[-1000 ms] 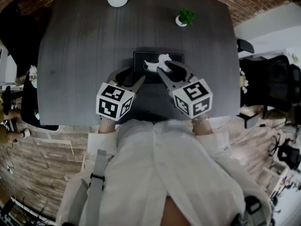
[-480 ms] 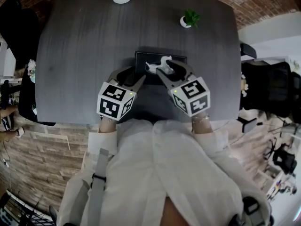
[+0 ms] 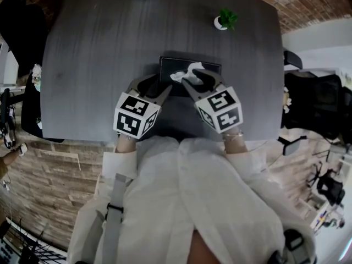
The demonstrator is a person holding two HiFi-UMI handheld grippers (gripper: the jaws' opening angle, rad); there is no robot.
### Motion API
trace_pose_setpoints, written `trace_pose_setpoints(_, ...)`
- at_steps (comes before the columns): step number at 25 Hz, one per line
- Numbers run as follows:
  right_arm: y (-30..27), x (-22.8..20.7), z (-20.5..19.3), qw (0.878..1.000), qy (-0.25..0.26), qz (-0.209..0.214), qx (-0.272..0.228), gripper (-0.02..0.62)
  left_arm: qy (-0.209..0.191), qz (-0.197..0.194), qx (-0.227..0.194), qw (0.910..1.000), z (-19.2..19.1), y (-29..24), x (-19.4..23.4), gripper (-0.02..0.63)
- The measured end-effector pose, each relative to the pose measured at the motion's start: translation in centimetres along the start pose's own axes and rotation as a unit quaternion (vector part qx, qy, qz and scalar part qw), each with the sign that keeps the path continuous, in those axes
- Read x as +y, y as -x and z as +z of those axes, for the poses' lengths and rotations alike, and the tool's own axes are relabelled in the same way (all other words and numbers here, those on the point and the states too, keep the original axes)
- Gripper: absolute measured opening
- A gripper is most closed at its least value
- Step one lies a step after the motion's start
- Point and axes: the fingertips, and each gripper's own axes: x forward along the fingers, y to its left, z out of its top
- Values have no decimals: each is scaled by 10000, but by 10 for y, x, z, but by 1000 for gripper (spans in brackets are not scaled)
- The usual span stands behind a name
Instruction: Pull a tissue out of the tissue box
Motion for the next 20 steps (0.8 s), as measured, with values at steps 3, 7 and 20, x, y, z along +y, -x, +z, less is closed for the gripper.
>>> trace_pose_setpoints(3, -1, 0, -1, 10000, 31, -29, -18, 139, -9, 3, 20, 10000, -1, 0, 0, 192)
trace_pose_setpoints(7, 1, -1, -2, 10000, 22, -57, -28, 97, 0, -15, 16, 10000, -2, 1, 0, 192)
trace_pose_setpoints(20, 13, 9, -2, 9996, -137, 136, -207, 13, -38, 83, 82, 9999, -3, 1, 0, 192)
